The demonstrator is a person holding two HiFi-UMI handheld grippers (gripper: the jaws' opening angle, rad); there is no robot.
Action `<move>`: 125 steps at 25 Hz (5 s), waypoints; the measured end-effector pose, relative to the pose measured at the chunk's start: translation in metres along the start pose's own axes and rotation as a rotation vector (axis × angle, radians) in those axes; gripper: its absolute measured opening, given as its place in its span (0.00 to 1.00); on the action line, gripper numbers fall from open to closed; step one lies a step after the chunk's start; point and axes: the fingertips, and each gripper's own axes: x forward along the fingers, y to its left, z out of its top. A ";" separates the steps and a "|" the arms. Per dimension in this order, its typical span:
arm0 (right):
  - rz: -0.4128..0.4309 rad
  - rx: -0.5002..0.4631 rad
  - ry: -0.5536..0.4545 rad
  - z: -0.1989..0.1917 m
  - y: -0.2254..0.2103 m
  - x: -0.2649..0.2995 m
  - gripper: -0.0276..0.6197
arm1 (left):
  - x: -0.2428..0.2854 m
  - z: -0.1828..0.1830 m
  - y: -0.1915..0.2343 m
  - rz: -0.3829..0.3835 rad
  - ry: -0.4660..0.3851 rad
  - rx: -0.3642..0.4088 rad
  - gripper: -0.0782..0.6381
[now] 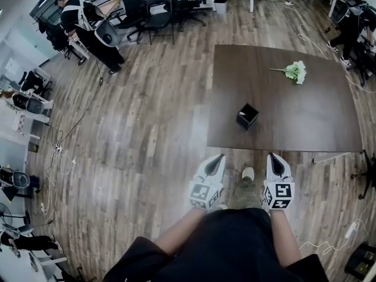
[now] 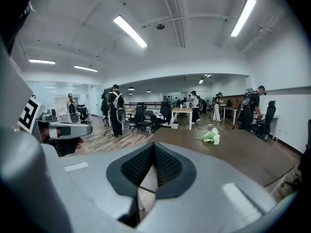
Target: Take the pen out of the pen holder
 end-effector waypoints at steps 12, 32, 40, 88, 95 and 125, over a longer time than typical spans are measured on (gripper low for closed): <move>0.038 0.058 0.032 0.035 -0.124 0.108 0.05 | 0.159 0.004 0.022 0.057 0.111 0.003 0.11; 0.249 0.051 0.100 0.038 -0.205 0.252 0.05 | 0.326 -0.086 0.081 0.133 0.432 0.021 0.14; 0.242 0.074 0.112 0.036 -0.228 0.284 0.05 | 0.359 -0.127 0.100 0.131 0.570 -0.016 0.21; 0.095 0.032 0.075 0.071 -0.184 0.264 0.05 | 0.331 -0.004 0.092 0.034 0.317 -0.016 0.15; 0.074 -0.001 0.054 0.088 -0.170 0.258 0.05 | 0.306 0.054 0.093 0.037 0.157 -0.037 0.15; -0.017 -0.031 -0.045 0.128 -0.140 0.263 0.05 | 0.265 0.134 0.151 0.072 -0.019 0.082 0.15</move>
